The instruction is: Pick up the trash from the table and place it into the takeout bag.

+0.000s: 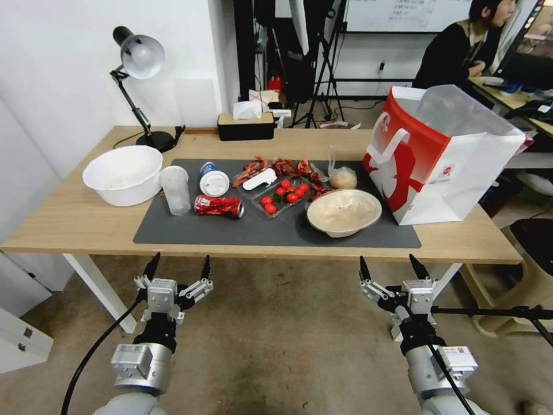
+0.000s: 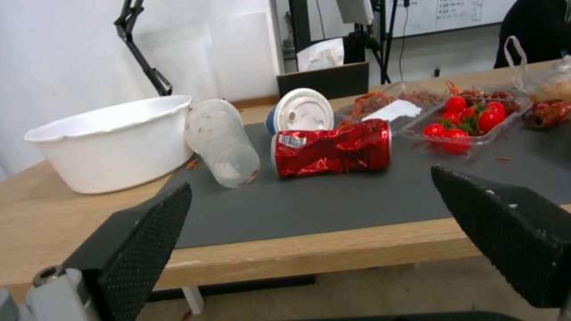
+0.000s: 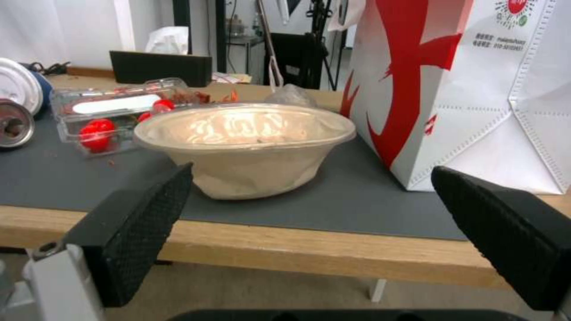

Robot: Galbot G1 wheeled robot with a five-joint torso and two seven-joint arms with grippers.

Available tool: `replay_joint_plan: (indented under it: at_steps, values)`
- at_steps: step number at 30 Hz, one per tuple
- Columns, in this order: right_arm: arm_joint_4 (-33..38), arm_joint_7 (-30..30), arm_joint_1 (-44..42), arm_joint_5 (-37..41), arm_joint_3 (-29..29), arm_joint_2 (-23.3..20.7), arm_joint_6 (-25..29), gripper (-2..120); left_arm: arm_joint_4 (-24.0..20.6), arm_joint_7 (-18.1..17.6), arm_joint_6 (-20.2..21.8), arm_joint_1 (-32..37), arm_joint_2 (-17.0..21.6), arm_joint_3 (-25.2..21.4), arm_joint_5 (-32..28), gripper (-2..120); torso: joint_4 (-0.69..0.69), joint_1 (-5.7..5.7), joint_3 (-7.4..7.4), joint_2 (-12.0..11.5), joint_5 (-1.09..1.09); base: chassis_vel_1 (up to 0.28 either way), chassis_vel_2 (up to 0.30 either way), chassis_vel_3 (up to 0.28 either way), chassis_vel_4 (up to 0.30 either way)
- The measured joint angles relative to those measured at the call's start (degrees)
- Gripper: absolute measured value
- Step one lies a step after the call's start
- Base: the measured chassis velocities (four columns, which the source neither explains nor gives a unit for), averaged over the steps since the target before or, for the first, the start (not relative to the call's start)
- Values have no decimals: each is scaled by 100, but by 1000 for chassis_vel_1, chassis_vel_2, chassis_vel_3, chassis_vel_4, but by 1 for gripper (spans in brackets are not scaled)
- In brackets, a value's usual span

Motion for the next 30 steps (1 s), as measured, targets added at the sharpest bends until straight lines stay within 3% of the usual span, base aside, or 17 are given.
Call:
replay_joint_plan:
  at_steps: [30]
  values:
    - [0,0,0,0,0,0,0,100,0,0,0,0,0,0,0,100,0,0,0,0,0,0,0,0,0]
